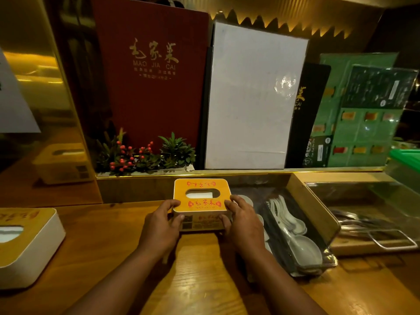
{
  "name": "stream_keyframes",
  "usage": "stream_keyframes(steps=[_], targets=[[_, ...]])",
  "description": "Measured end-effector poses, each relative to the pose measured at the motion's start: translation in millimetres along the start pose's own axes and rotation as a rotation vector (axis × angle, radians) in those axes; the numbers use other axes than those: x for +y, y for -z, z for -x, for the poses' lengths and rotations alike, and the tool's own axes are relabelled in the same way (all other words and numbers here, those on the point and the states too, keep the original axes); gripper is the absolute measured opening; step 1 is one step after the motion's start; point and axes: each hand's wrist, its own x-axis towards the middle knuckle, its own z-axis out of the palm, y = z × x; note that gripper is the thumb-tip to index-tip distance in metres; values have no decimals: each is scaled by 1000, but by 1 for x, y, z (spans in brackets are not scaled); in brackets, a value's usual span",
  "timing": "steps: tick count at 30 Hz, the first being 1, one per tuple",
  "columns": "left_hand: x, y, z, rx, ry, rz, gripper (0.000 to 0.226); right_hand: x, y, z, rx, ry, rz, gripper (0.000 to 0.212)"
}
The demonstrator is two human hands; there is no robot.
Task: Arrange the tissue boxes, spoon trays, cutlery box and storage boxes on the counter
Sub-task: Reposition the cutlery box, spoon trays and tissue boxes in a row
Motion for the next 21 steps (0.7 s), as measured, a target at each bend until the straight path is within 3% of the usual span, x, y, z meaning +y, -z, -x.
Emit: stream_keyframes(steps=[21], targets=[[-3,-4,5,-53,36,32,51,2,-3,-2,14,15,-41,54]])
